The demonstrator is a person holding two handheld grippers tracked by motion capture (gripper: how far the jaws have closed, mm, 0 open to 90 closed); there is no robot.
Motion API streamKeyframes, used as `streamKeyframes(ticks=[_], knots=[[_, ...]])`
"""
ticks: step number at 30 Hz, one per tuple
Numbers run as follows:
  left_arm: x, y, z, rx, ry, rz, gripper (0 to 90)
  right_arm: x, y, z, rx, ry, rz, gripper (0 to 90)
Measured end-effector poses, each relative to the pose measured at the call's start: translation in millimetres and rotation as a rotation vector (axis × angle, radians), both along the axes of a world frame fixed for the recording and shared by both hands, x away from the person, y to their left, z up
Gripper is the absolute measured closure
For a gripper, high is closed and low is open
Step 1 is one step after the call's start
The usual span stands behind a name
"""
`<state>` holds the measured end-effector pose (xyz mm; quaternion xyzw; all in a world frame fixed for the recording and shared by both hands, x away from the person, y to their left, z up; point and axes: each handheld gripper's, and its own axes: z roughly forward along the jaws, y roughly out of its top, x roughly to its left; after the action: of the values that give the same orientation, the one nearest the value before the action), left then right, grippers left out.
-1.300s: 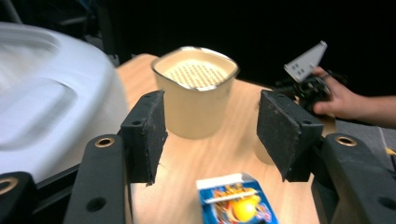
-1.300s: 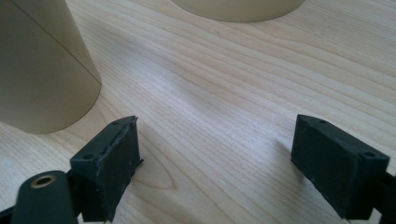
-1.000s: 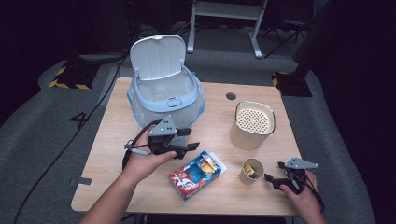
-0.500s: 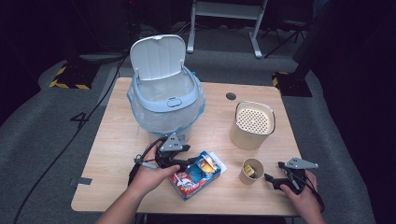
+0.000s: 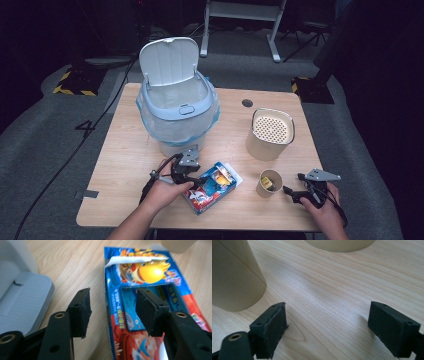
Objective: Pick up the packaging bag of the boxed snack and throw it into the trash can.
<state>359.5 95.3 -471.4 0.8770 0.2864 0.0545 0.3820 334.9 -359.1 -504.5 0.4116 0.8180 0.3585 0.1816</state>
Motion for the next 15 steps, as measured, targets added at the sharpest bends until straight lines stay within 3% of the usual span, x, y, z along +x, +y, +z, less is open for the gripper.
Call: streamKeyframes(ticks=[4, 8, 15], knots=[[1.3, -2.3, -3.7, 0.014, 0.041, 0.008, 50.2, 0.0, 0.0, 0.0, 0.000, 0.000, 0.000, 15.3], [2.8, -4.8, -7.5, 0.061, 0.047, 0.014, 57.7, 0.0, 0.0, 0.0, 0.000, 0.000, 0.000, 15.2], [4.3, -8.4, -7.5, 0.064, 0.099, 0.014, 64.5, 0.0, 0.0, 0.0, 0.000, 0.000, 0.000, 15.3]])
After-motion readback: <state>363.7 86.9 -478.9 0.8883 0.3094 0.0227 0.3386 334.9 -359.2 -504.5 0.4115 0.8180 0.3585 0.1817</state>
